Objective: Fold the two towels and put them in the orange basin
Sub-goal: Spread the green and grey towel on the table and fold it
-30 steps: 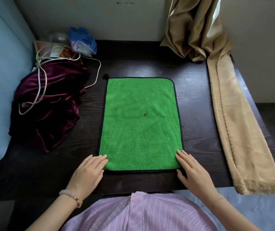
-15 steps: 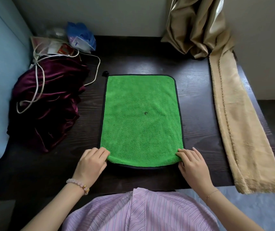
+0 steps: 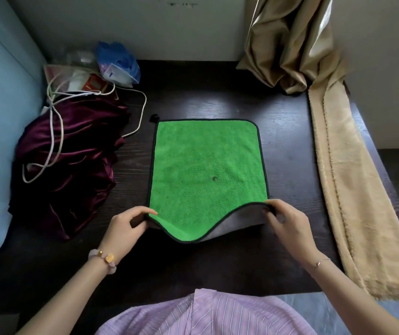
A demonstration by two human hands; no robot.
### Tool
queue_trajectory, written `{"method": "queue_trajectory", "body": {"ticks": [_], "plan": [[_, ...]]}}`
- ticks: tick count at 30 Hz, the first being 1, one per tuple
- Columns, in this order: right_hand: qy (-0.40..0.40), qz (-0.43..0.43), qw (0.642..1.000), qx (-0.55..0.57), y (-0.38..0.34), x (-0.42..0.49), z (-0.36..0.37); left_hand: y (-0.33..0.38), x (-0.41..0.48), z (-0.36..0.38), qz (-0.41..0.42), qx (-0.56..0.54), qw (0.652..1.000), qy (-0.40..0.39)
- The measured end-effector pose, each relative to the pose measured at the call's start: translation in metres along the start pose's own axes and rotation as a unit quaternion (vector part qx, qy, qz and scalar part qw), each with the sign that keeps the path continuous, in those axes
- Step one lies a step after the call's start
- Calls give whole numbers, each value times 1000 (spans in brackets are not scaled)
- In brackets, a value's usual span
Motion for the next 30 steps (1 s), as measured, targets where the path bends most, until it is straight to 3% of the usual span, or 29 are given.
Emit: {"method": "queue_trajectory", "body": {"ticks": [6,11,17,30], "plan": [[20,49,996,65,-4,46,-1,21,52,-8,-40,-151,988,11],[51,109,979,167,2,93,-1,28,105,-15,-70,-157,982,74],[93,195,946,241,23,162,7,37,173,-22,-92,-158,978,96],[45,237,958,154,35,234,32,20,233,-16,-175,-96,970,139]]}}
Point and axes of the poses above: each hand's wrist, its own x-axis towards the middle knuckle, its own z-axis out of the palm, y = z × x, the point moved 7 cm from there along x, towards the middle knuckle, and after that the axes turned 4 degrees about x, right-handed, at the moved point
